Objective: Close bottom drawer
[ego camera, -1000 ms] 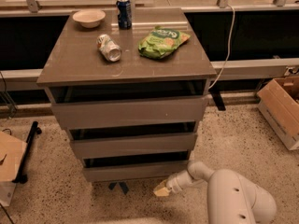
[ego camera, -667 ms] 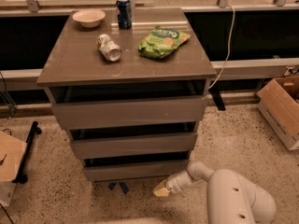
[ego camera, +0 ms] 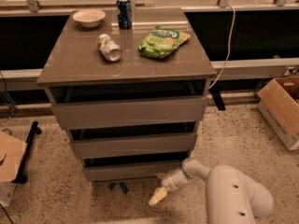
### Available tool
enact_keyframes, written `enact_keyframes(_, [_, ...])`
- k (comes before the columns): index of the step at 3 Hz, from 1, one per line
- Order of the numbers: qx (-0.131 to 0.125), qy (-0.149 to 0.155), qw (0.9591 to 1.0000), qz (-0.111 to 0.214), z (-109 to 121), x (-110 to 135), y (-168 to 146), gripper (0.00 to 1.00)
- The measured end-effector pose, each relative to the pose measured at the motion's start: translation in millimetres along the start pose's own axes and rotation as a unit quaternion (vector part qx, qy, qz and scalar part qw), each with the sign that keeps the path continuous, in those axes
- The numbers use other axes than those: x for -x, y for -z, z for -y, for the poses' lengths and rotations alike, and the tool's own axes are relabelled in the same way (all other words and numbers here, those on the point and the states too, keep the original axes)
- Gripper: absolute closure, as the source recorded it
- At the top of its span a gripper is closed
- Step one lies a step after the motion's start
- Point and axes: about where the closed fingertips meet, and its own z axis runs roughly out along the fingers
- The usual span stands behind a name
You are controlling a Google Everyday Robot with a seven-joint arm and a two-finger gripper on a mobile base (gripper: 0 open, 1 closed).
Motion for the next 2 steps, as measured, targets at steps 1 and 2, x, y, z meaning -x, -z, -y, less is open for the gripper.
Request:
enact_keyframes(1, [-0.012, 0.011, 0.9998, 0.010, 8, 10, 4, 0.00])
enact_keyframes(2, [-0.030, 0.023, 0.9990, 0.026, 18, 19, 14, 0.00])
